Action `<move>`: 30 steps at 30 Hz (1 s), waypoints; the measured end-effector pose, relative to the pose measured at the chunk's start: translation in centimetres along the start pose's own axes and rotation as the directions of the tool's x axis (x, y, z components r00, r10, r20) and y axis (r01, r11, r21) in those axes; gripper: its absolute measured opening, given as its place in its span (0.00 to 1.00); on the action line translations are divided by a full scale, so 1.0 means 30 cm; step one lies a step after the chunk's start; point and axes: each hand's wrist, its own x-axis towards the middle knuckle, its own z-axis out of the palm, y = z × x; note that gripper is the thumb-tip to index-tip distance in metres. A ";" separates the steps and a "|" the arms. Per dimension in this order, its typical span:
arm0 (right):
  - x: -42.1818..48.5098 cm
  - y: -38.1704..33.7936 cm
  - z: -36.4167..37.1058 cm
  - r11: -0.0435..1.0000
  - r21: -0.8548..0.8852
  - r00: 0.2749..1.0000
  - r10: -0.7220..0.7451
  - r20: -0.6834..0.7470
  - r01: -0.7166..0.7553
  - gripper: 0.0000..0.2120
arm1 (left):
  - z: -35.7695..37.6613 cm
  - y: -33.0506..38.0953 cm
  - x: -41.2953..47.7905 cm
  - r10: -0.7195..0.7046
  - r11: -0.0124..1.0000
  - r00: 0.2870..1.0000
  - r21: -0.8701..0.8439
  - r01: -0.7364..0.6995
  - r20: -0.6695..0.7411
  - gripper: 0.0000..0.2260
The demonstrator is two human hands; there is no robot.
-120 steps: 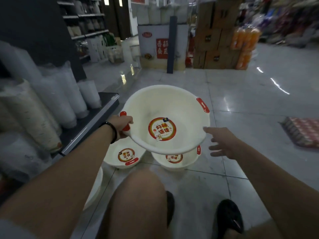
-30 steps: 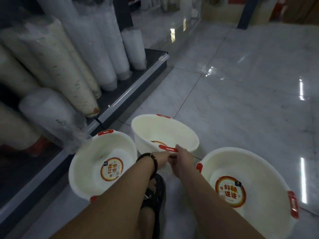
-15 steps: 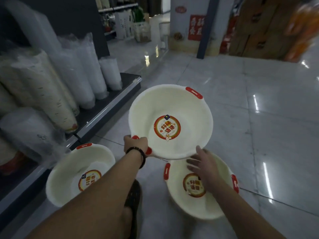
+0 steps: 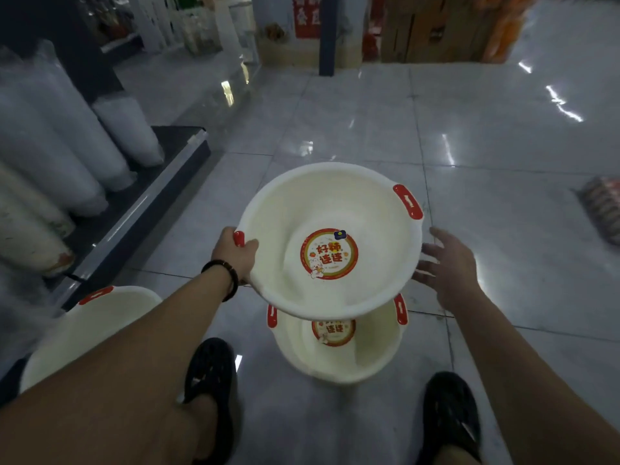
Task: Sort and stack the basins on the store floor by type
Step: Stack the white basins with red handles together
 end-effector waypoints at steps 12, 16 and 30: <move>0.124 0.303 -0.118 0.906 -0.422 0.999 0.003 -0.046 -0.022 0.32 | 0.256 -0.256 0.084 -0.102 0.960 0.990 0.269 0.073 0.096 0.28; 0.110 0.447 -0.130 0.786 -0.618 0.996 -0.028 -0.079 -0.027 0.31 | 0.331 -0.397 0.085 -0.192 0.959 0.977 0.231 0.166 0.095 0.32; 0.192 0.592 -0.078 0.656 -0.751 0.991 -0.036 -0.128 -0.073 0.23 | 0.502 -0.572 0.155 -0.233 0.923 0.968 0.333 0.191 0.091 0.31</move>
